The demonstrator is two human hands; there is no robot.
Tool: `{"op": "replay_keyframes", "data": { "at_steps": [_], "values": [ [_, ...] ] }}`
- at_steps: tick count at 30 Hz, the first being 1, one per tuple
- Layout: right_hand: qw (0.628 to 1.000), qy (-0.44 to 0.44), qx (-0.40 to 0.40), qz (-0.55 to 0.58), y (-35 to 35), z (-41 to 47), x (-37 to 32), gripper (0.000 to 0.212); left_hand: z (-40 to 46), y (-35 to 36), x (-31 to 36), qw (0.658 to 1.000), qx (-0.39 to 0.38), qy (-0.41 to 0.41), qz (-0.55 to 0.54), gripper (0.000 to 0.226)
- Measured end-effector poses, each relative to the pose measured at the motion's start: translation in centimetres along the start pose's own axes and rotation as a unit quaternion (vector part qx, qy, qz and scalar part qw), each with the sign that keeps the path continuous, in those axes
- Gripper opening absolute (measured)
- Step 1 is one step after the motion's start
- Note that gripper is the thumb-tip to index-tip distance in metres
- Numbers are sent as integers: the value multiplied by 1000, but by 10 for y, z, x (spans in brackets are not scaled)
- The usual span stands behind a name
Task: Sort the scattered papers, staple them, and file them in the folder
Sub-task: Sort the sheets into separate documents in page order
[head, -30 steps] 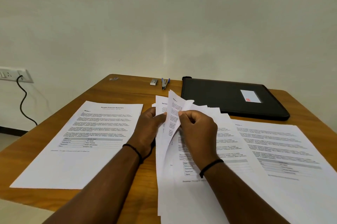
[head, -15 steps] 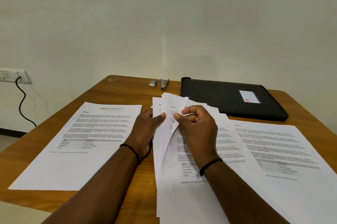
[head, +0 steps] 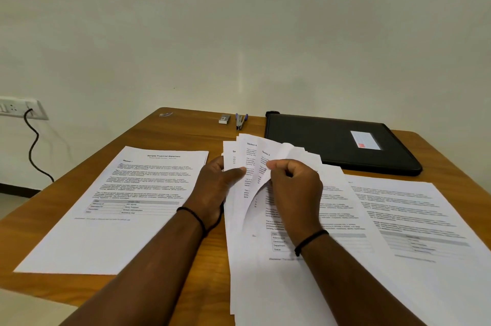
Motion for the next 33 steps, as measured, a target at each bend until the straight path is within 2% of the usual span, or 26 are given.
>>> {"op": "replay_keyframes", "data": {
  "at_steps": [5, 8, 10, 12, 14, 16, 20, 22, 25, 28, 31, 33],
  "values": [
    [999, -19, 2, -30, 2, -1, 1, 12, 0, 2, 1, 1000, -2, 5, 13, 34],
    [998, -29, 12, -62, 3, -1, 3, 18, -1, 4, 2, 1000, 10, 2, 5, 23],
    [997, -30, 17, -72, 4, -1, 3, 13, -3, 4, 5, 1000, 17, -2, 4, 15],
    [997, -22, 4, -77, 5, -2, 2, 6, -5, 5, 7, 1000, 15, 4, 20, 17],
    [995, -15, -14, -99, 5, -5, 1, 28, -7, 6, 7, 1000, 9, 10, 27, 23],
    [993, -8, -24, -114, 5, -5, 0, 38, -8, 7, 8, 1000, 4, 9, 27, 26],
    [993, 5, -22, -114, 3, -2, 3, 18, -10, 7, 9, 1000, -3, 12, 24, 27],
    [994, 9, -16, -108, 1, -1, 4, 14, -9, 7, 8, 1000, -7, 13, 15, 25],
    [993, 18, -16, -114, 1, -2, 3, 14, -8, 7, 4, 994, 0, 58, 96, 17],
    [991, 17, -20, -134, 4, -2, 3, 14, -8, 9, 0, 977, 10, 103, 184, 22],
    [989, 7, -22, -146, 4, -1, 3, 15, -5, 8, -2, 958, 79, 125, 244, 17],
    [987, 0, -23, -156, 4, 0, 5, 17, -1, 4, -5, 942, 127, 118, 286, 27]
  ]
}}
Point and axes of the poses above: each hand's wrist, its own z-axis towards the middle knuckle, its own y-axis out of the palm, x = y × z, the point moved 1 cm from there along z, towards the middle knuckle, and after that the axes turned 1 degree about -x, right-handed, at the moved point
